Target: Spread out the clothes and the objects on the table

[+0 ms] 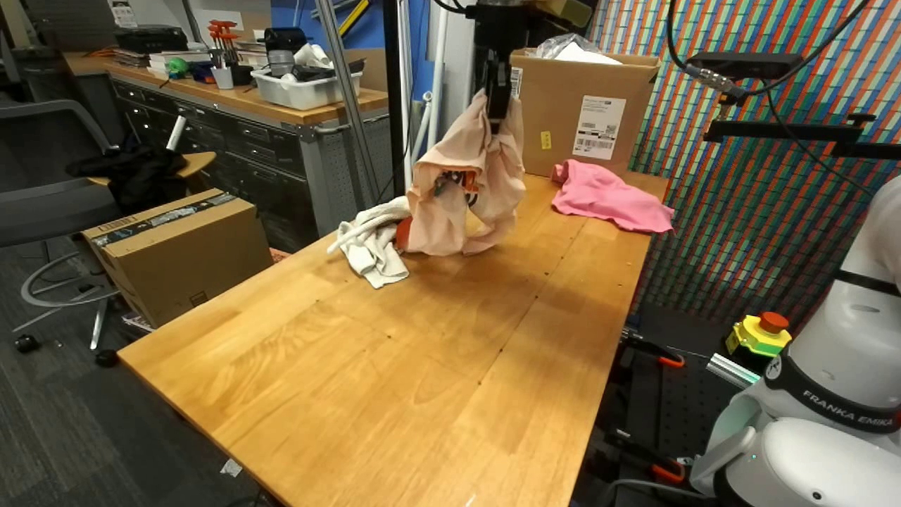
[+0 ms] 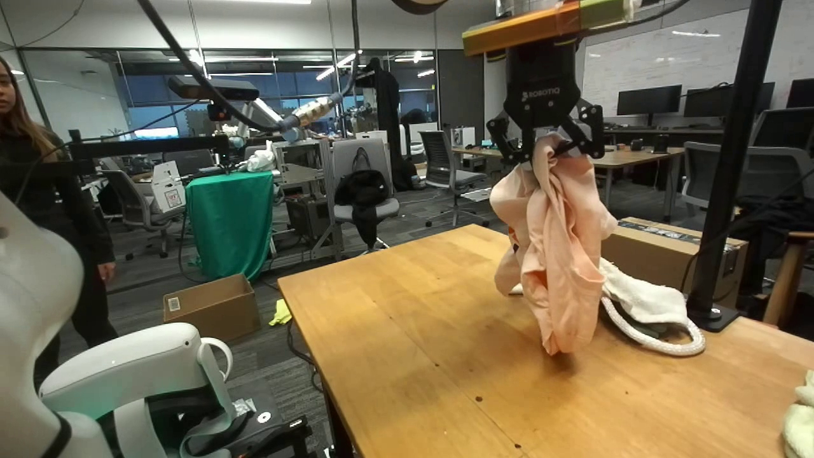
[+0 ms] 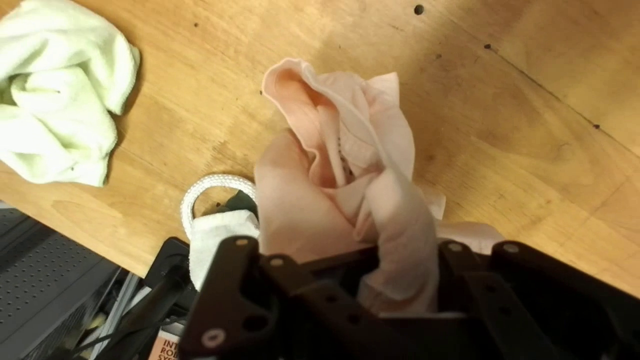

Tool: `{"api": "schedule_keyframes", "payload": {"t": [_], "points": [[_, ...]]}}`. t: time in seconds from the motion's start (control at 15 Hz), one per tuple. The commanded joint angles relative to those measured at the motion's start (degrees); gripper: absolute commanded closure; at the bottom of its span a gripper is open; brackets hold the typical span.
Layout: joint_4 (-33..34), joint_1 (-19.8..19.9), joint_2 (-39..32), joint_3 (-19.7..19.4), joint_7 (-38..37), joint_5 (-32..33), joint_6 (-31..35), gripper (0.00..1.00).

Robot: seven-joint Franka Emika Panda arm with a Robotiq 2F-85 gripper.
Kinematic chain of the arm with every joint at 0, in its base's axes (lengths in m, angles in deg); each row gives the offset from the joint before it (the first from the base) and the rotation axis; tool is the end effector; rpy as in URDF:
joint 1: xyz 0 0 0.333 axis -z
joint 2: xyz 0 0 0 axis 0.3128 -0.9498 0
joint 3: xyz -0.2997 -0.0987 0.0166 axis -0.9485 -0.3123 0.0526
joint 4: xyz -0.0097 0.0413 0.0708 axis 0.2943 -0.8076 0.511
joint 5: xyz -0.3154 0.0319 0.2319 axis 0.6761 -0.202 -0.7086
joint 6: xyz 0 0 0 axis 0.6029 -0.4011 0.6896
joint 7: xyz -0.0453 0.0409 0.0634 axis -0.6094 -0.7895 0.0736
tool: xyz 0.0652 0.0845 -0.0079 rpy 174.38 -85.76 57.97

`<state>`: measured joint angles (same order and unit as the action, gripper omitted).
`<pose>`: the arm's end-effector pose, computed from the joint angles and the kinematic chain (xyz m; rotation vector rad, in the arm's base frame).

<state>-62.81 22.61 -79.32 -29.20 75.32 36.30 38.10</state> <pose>0.5239 -0.0310 0.5210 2.9344 0.8072 0.0423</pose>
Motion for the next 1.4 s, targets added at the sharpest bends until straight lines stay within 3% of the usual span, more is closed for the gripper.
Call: {"api": "schedule_keyframes", "payload": {"t": [0.0,0.53,1.33], "points": [[-6.00,-1.53,7.07,-2.22,-1.79,-0.46,-1.12,0.98],[-16.57,-3.67,15.06,-4.66,-5.32,-5.62,-1.95,1.00],[-31.27,-3.77,30.61,-4.01,-22.16,-5.61,-2.31,1.00]]}}
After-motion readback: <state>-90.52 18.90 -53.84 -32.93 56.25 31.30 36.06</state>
